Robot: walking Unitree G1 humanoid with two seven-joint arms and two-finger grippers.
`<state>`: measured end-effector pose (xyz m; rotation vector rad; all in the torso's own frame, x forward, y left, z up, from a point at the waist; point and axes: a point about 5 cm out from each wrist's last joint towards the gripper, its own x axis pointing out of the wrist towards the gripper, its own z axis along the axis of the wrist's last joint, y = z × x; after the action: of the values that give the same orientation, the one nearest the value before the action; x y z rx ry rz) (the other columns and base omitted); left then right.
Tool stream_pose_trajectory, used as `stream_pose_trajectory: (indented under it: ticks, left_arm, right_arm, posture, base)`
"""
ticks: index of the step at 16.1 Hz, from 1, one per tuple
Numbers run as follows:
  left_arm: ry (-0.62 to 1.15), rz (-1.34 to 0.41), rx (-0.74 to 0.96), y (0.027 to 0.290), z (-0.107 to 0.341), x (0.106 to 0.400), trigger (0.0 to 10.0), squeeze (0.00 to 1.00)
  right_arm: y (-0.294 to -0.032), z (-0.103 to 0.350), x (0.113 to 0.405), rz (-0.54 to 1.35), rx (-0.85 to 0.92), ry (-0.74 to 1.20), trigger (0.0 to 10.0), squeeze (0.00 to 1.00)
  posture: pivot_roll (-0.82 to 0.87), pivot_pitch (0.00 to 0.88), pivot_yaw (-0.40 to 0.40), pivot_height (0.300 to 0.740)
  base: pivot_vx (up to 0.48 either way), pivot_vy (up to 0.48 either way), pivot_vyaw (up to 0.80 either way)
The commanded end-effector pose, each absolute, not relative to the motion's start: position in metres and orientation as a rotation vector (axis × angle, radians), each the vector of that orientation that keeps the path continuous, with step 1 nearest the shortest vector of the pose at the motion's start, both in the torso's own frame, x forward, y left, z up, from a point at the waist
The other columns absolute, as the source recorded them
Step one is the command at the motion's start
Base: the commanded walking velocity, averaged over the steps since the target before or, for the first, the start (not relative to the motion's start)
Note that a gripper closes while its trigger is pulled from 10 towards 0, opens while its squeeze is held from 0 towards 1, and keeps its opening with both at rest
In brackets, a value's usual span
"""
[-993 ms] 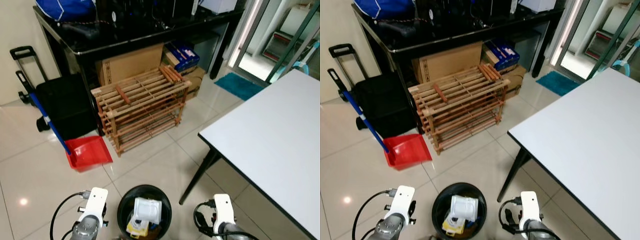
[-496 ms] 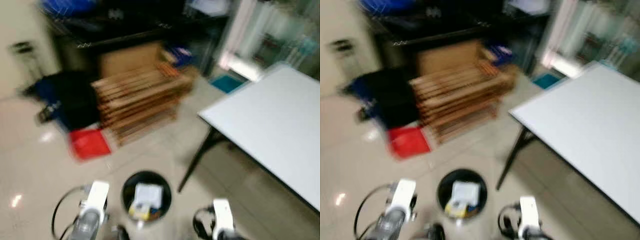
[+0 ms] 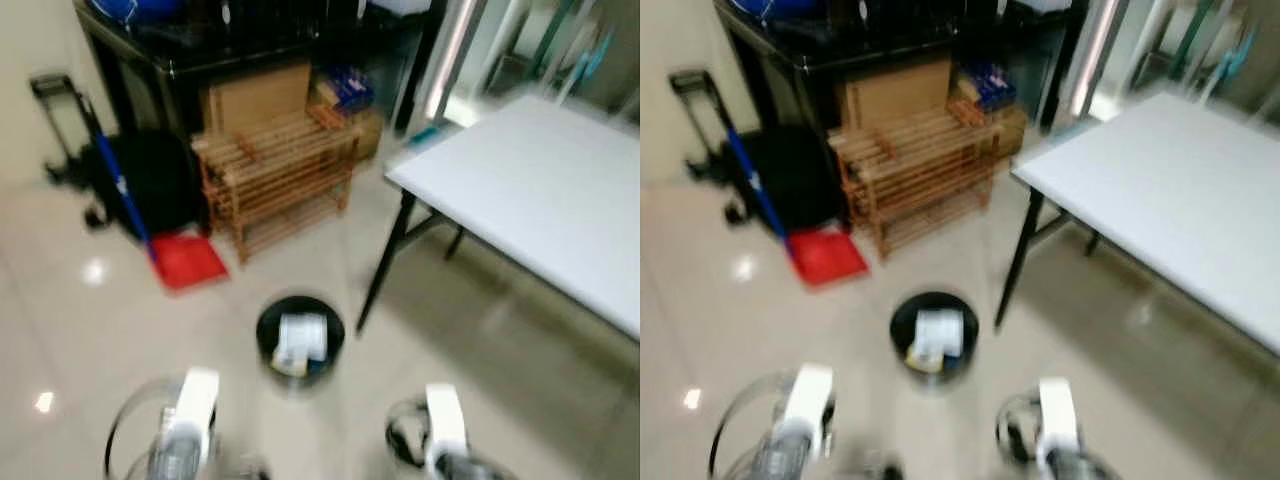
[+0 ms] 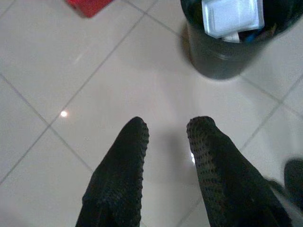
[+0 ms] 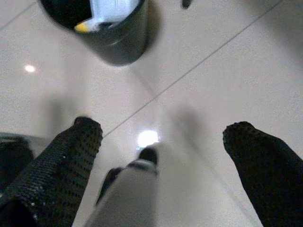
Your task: Picking trash to rubbish bin
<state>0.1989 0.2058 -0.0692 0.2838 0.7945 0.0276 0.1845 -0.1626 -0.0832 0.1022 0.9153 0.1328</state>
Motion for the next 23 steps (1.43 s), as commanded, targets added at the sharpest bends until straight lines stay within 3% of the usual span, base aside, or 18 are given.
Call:
stream_pose_trajectory:
  ticks: [1, 7, 17, 22, 23]
  left_arm:
    - [0.797, 0.025, 0.293, 0.205, -0.069, 0.2, 10.0, 0.0]
    - [0.794, 0.025, 0.293, 0.205, -0.069, 0.2, 10.0, 0.0]
    - [0.779, 0.032, 0.308, 0.208, -0.066, 0.203, 10.0, 0.0]
    - [0.595, 0.058, 0.344, 0.219, -0.037, 0.239, 10.0, 0.0]
    - [0.44, 0.068, 0.338, 0.219, -0.011, 0.267, 10.0, 0.0]
  right_arm:
    - [-0.169, -0.083, 0.185, 0.11, 0.108, 0.913, 10.0, 0.0]
    - [-0.168, -0.082, 0.186, 0.113, 0.111, 0.912, 10.0, 0.0]
    - [-0.166, -0.078, 0.195, 0.129, 0.101, 0.875, 10.0, 0.0]
    - [-0.168, -0.05, 0.236, 0.154, 0.035, 0.687, 10.0, 0.0]
    - [-0.169, -0.025, 0.265, 0.142, 0.019, 0.537, 10.0, 0.0]
  posture:
    - [-0.02, 0.062, -0.066, 0.74]
    - [-0.02, 0.062, -0.064, 0.74]
    - [-0.02, 0.061, -0.066, 0.74]
    - [-0.02, 0.061, -0.065, 0.74]
    - [-0.02, 0.058, -0.062, 0.74]
  base:
    - [-0.296, 0.0, 0.0]
    - [-0.29, 0.0, 0.0]
    - [0.0, 0.0, 0.0]
    - [0.0, 0.0, 0.0]
    - [0.0, 0.0, 0.0]
